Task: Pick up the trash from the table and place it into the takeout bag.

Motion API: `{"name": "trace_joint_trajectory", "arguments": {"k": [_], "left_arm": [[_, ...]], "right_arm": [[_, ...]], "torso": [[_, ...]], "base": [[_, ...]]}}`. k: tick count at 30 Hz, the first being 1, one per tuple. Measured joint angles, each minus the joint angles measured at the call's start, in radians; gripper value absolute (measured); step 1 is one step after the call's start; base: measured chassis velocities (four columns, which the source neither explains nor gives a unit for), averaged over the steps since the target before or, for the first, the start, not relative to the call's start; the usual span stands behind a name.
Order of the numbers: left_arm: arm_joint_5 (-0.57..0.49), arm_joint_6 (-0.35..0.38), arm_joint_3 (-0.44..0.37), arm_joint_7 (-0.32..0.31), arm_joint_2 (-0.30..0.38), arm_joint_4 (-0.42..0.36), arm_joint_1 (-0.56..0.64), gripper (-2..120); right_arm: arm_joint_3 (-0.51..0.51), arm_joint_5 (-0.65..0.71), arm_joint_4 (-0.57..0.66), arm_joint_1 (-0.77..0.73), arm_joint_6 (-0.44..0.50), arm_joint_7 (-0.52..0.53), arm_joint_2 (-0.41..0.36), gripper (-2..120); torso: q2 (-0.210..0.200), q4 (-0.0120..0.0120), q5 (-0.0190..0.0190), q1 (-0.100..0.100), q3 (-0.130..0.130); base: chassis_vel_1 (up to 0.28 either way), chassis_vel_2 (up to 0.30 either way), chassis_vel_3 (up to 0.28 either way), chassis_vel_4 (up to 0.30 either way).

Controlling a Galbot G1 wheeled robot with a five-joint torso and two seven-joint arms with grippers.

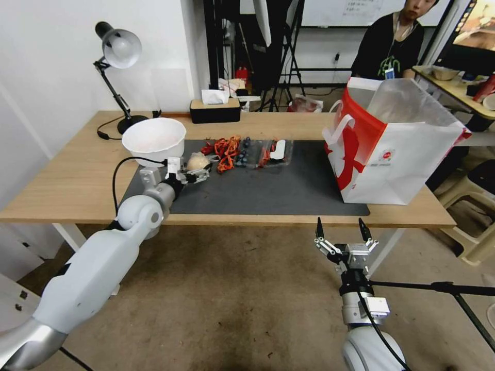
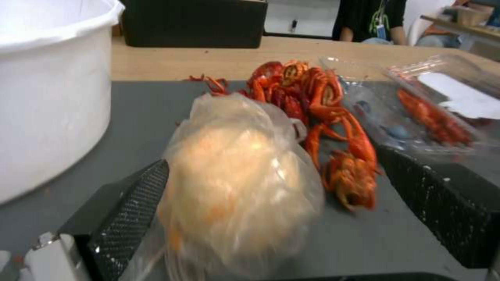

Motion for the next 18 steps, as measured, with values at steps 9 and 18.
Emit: {"name": "trace_joint_trajectory", "arguments": {"k": [9,18], "left_arm": [[0.035,0.017,0.033,0.000,0.001,0.059,-0.043,93],[0.036,0.028,0.045,0.005,0.008,0.061,-0.047,72]], "right_arm": [[0.005,0.000,-0.001,-0.005,0.004,0.001,0.002,100],[0.003,-0.003,-0.002,-0.005,0.004,0.002,0.005,100]], "torso": [[0.000,0.0003,0.0001,0.000,0.000],[0.000,0.0002,0.0001,0.000,0.000]], "base": [[0.000,0.000,0.000,0.000],[0.000,0.000,0.000,0.000]]}}
